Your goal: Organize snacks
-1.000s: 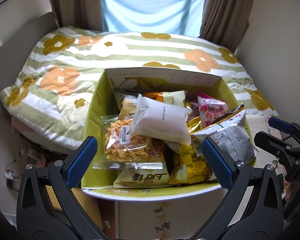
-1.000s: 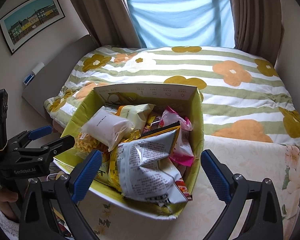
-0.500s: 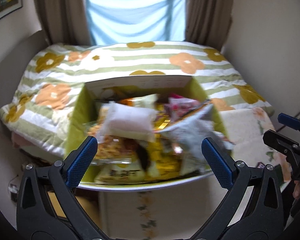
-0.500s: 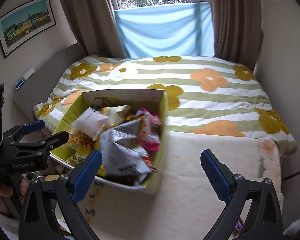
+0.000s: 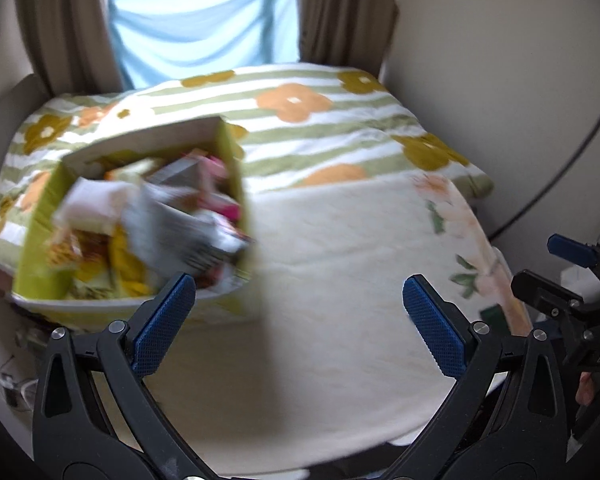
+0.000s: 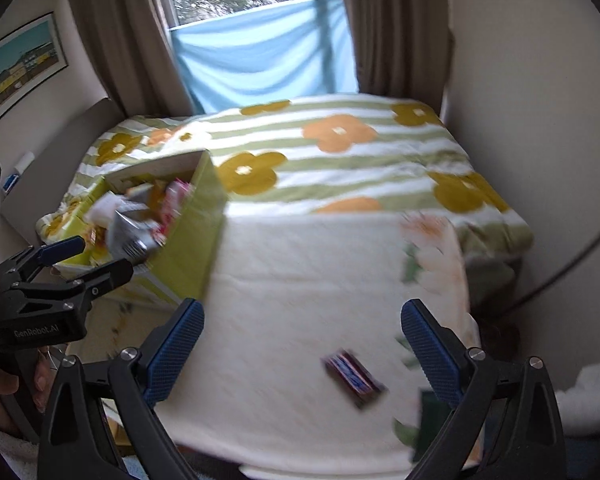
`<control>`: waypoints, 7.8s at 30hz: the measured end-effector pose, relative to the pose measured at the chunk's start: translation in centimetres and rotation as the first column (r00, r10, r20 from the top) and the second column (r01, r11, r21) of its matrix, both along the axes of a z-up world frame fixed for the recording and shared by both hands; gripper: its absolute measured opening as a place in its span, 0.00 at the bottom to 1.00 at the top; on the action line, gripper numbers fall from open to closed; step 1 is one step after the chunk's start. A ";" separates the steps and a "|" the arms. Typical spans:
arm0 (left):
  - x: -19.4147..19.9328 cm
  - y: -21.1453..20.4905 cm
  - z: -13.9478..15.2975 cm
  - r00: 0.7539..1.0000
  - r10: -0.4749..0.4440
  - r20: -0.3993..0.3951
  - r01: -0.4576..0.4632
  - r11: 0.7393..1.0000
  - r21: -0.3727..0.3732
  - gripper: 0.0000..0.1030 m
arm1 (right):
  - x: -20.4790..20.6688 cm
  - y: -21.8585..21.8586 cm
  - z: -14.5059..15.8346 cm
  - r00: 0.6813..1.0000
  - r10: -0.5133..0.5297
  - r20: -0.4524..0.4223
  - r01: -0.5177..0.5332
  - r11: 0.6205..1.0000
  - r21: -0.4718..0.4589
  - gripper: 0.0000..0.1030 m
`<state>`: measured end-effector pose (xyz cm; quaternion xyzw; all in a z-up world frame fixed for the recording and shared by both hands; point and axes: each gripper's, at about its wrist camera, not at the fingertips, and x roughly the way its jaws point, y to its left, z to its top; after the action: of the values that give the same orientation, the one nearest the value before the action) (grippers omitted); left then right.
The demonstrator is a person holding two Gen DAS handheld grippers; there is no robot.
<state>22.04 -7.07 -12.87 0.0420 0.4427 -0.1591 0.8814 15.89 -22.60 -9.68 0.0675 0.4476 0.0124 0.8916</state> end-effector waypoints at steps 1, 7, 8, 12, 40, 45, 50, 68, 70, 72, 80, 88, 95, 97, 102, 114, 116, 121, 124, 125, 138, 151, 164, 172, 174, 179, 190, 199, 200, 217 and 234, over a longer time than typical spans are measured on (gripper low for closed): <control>-0.5 -1.3 -0.6 1.000 -0.007 -0.014 0.008 1.000 0.001 1.00 | -0.7 -0.8 -0.4 1.000 -0.006 -0.008 0.006 1.000 0.001 0.96; -3.2 -7.7 -4.4 0.994 -0.046 -0.098 0.045 0.999 -0.007 1.00 | -4.5 -5.6 -3.3 0.997 -0.024 -0.071 0.024 1.000 -0.010 0.96; -3.4 -8.6 -5.0 0.993 -0.052 -0.109 0.051 0.999 -0.006 1.00 | -4.9 -6.2 -3.9 0.996 -0.024 -0.082 0.023 1.000 -0.010 0.96; -4.0 -12.3 -7.2 0.986 -0.104 -0.134 0.107 0.994 0.021 1.00 | -6.4 -8.2 -6.4 0.992 -0.025 -0.122 0.024 1.000 -0.005 0.95; -1.4 -20.0 -18.2 0.826 -0.510 -0.242 0.549 0.824 0.137 0.68 | -7.6 -8.4 -16.0 0.968 -0.114 -0.224 0.095 0.991 -0.094 0.77; -0.9 -19.8 -17.9 0.808 -0.538 -0.239 0.576 0.807 0.133 0.58 | -7.3 -8.6 -16.4 0.956 -0.153 -0.251 0.128 0.985 -0.111 0.74; -0.5 -19.5 -17.8 0.801 -0.548 -0.243 0.583 0.805 0.109 0.53 | -6.9 -8.8 -16.7 0.942 -0.186 -0.278 0.160 0.980 -0.116 0.72; 0.7 -17.7 -17.4 0.817 -0.518 -0.254 0.550 0.832 0.075 0.51 | -5.9 -9.0 -17.1 0.927 -0.234 -0.294 0.222 0.972 -0.075 0.39; 0.8 -17.4 -17.1 0.825 -0.506 -0.251 0.537 0.841 0.070 0.51 | -5.8 -9.2 -16.8 0.929 -0.239 -0.284 0.230 0.971 -0.065 0.39; 0.7 -17.3 -16.8 0.834 -0.495 -0.245 0.525 0.848 0.071 0.51 | -5.8 -9.3 -16.5 0.932 -0.239 -0.274 0.231 0.971 -0.062 0.39; 0.5 -15.9 -13.0 0.885 -0.423 -0.195 0.440 0.896 0.052 0.51 | -5.1 -9.2 -13.8 0.961 -0.188 -0.201 0.184 0.982 -0.038 0.39; 0.0 -13.1 -6.4 0.952 -0.284 -0.110 0.291 0.955 0.053 0.51 | -3.7 -8.4 -8.3 0.994 -0.045 -0.097 0.044 0.999 -0.014 0.39; 0.5 -8.3 -0.6 0.989 -0.147 -0.004 0.147 0.989 0.034 0.51 | -0.9 -5.2 -3.4 0.992 0.125 0.006 -0.125 0.992 -0.003 0.39; 0.9 -6.3 0.7 0.994 -0.111 0.022 0.110 0.993 0.031 0.51 | 0.0 -3.8 -2.3 0.986 0.163 0.029 -0.163 0.987 -0.001 0.39; 2.6 -0.6 2.8 0.998 -0.023 0.050 0.023 1.000 0.005 0.51 | 2.8 0.8 0.3 0.969 0.233 0.082 -0.234 0.972 0.008 0.39; 9.4 16.2 3.2 0.988 0.153 0.030 -0.153 0.988 -0.008 0.51 | 11.9 13.5 3.6 0.935 0.321 0.155 -0.333 0.941 0.062 0.39; 10.6 18.1 2.3 0.988 0.155 0.002 -0.155 0.988 -0.019 0.51 | 13.3 15.4 3.8 0.932 0.326 0.161 -0.340 0.938 0.065 0.39; 12.0 21.0 -0.7 0.988 0.137 -0.068 -0.138 0.990 -0.010 0.51 | 16.0 19.3 3.5 0.932 0.328 0.151 -0.342 0.937 0.075 0.39; 12.7 21.9 -2.2 0.985 0.137 -0.101 -0.138 0.990 -0.004 0.52 | 16.9 20.6 2.7 0.937 0.324 0.128 -0.336 0.938 0.086 0.39; 12.8 22.1 -2.5 0.986 0.138 -0.099 -0.137 0.990 0.007 0.59 | 17.2 21.1 2.4 0.939 0.324 0.118 -0.335 0.938 0.087 0.39; 12.3 24.7 -2.6 0.979 0.184 -0.094 -0.183 0.983 0.011 1.00 | 20.0 23.0 0.4 0.943 0.332 0.031 -0.333 0.938 0.096 0.39; 11.4 24.9 -1.7 0.980 0.188 -0.058 -0.186 0.982 0.046 1.00 | 19.7 22.3 0.2 0.975 0.221 0.011 -0.220 0.964 0.150 0.94; 8.3 23.3 2.5 0.983 0.177 0.042 -0.179 0.984 0.025 1.00 | 15.7 20.8 2.8 0.980 0.186 0.067 -0.193 0.972 0.131 0.94; 2.7 20.5 10.0 0.958 0.208 0.196 -0.204 0.978 -0.040 1.00 | 9.6 17.2 9.6 0.969 0.165 0.183 -0.177 0.983 0.046 0.94; 1.0 19.9 11.4 0.950 0.214 0.226 -0.205 0.977 -0.062 1.00 | 7.4 15.9 11.3 0.964 0.150 0.219 -0.158 0.987 0.017 0.94; -4.2 17.6 14.0 0.923 0.227 0.311 -0.219 0.974 -0.063 1.00 | 2.3 13.1 13.6 0.954 0.094 0.286 -0.089 0.996 -0.029 0.94; -11.2 15.3 14.2 0.895 0.243 0.373 -0.242 0.969 -0.051 1.00 | -5.6 11.4 12.7 0.935 0.011 0.355 0.044 0.988 -0.147 0.94; -12.7 14.5 14.1 0.892 0.243 0.381 -0.245 0.968 -0.044 1.00 | -7.6 10.6 12.3 0.935 -0.007 0.354 0.056 0.990 -0.128 0.94; -12.8 14.5 14.1 0.893 0.243 0.379 -0.245 0.969 -0.046 1.00 | -7.6 10.5 12.3 0.935 -0.009 0.353 0.056 0.991 -0.125 0.94; -13.0 14.0 14.0 0.893 0.240 0.380 -0.241 0.969 -0.046 1.00 | -7.8 10.0 12.1 0.934 -0.005 0.357 0.050 0.992 -0.116 0.94; -12.9 13.4 14.1 0.894 0.239 0.380 -0.240 0.970 -0.046 1.00 | -7.7 9.9 12.4 0.935 -0.021 0.355 0.063 0.992 -0.109 0.94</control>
<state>9.17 6.37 1.19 0.0186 0.2641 -0.0376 0.9636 8.16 -12.71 2.74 0.0205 0.2788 -0.0214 0.9599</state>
